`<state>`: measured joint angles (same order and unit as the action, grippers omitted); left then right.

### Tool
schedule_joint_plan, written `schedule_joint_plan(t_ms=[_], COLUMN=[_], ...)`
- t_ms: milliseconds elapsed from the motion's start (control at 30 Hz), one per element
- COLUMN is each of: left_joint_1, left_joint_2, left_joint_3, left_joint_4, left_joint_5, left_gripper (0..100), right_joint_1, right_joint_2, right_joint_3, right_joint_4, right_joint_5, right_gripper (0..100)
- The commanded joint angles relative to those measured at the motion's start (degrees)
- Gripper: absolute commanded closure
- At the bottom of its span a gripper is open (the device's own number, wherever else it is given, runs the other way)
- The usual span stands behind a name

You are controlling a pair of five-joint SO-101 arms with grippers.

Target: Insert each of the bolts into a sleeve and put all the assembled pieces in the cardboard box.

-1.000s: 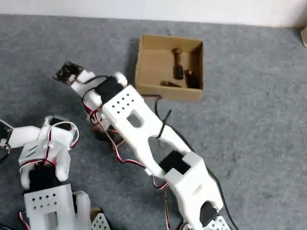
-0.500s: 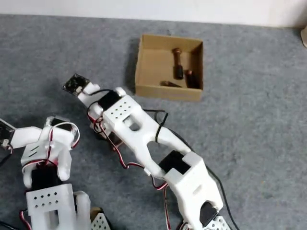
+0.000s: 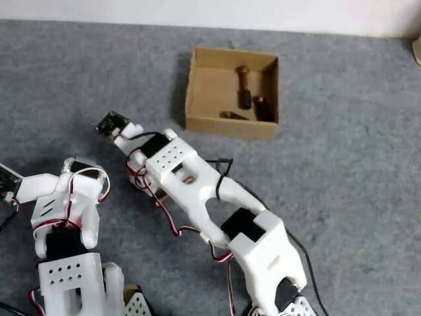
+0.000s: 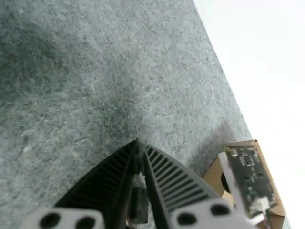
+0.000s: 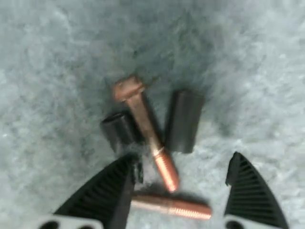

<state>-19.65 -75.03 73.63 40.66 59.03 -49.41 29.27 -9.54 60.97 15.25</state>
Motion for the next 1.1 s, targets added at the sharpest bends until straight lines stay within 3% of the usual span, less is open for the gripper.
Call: schedule_joint_plan(t_ms=[0, 333, 633, 1067], left_joint_1=[-1.1, -1.1, -4.35, -6.2], left_joint_2=[-0.92, -0.92, -1.01, -1.01], left_joint_3=[-0.13, -0.13, -0.4, -0.48], left_joint_4=[-1.14, -1.14, -1.32, -1.41], left_joint_5=[0.26, 0.26, 0.35, 0.53], left_gripper=[99, 99, 99, 99], right_joint_1=[-0.31, -0.4, -0.84, -1.98], right_joint_2=[-0.75, -0.66, -1.27, -0.92], right_joint_3=[4.44, 8.75, 7.87, -5.58], right_joint_4=[-6.02, -13.41, -13.05, -6.55], right_joint_5=[-0.7, -0.44, -0.35, -0.44], right_gripper=[73.2, 73.2, 73.2, 76.4])
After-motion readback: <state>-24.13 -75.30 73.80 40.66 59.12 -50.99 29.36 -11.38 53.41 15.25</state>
